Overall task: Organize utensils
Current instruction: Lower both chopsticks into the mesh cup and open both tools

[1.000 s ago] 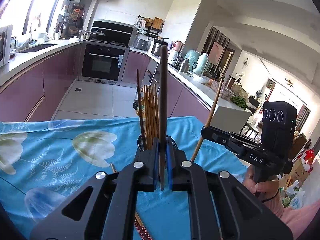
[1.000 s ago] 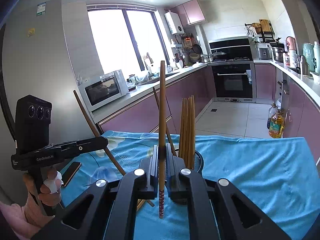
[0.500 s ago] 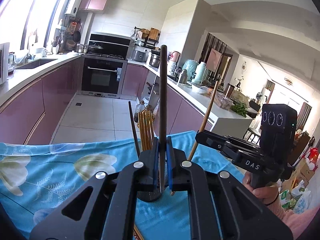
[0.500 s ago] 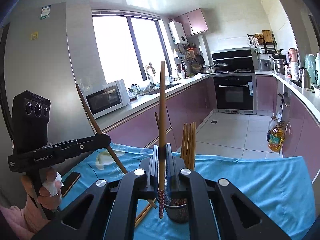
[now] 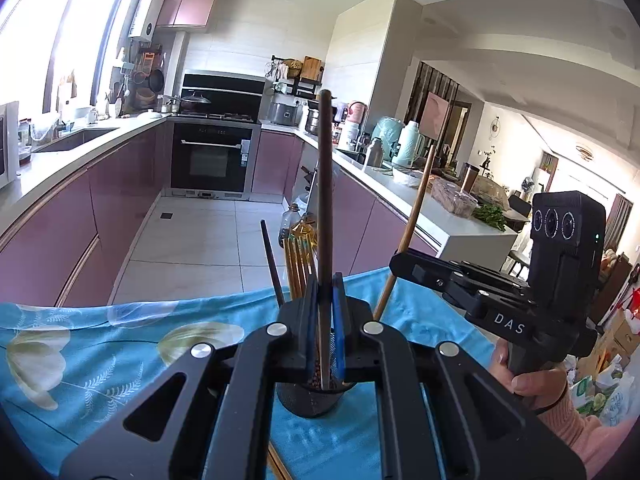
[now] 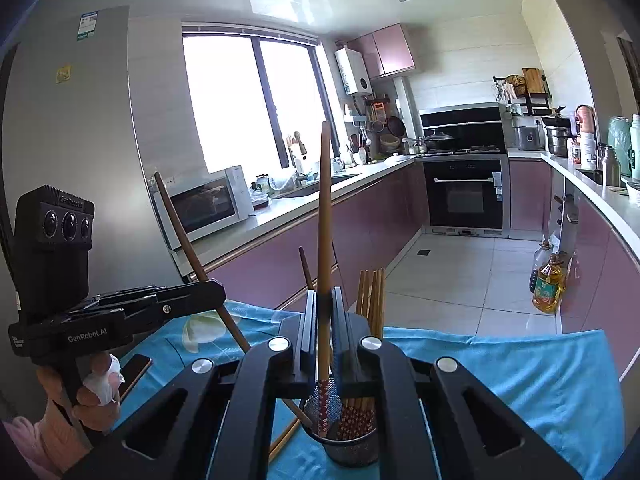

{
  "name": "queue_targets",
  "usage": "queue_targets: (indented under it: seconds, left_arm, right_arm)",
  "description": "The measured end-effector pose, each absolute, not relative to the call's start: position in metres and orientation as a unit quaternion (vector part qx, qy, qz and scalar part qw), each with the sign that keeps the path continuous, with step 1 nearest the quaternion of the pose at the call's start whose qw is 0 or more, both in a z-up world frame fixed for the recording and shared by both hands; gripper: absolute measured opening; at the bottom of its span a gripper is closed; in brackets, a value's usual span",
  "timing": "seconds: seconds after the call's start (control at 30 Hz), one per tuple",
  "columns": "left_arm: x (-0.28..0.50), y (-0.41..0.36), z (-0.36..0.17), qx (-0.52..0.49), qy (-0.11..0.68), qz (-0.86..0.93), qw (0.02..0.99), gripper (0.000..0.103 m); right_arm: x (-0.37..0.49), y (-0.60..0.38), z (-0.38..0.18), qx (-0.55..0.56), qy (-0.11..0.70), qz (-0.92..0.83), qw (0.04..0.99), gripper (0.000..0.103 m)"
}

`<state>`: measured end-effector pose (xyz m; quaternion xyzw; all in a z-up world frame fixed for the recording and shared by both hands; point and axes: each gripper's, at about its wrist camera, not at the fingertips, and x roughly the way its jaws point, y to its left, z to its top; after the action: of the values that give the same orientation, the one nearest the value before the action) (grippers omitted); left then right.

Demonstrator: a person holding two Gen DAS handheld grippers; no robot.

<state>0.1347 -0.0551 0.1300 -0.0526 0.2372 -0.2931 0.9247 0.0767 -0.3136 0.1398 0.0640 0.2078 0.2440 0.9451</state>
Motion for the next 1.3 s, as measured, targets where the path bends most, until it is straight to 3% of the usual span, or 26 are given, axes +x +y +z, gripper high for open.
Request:
queue_targets:
  seconds: [0.9,1.3]
  left_arm:
    - [0.172,-0.082,0.089,0.014,0.324,-0.298,0.898,0.008]
    - [0.202,-0.09,0.062,0.004,0.359,-0.29,0.887,0.01]
  right_arm:
    - [0.112,-0.298,0.081,0.047,0.321,0.231,0.917,0.006]
    - [0.121,-0.299,0.073,0.059,0.329,0.218,0.917,0.008]
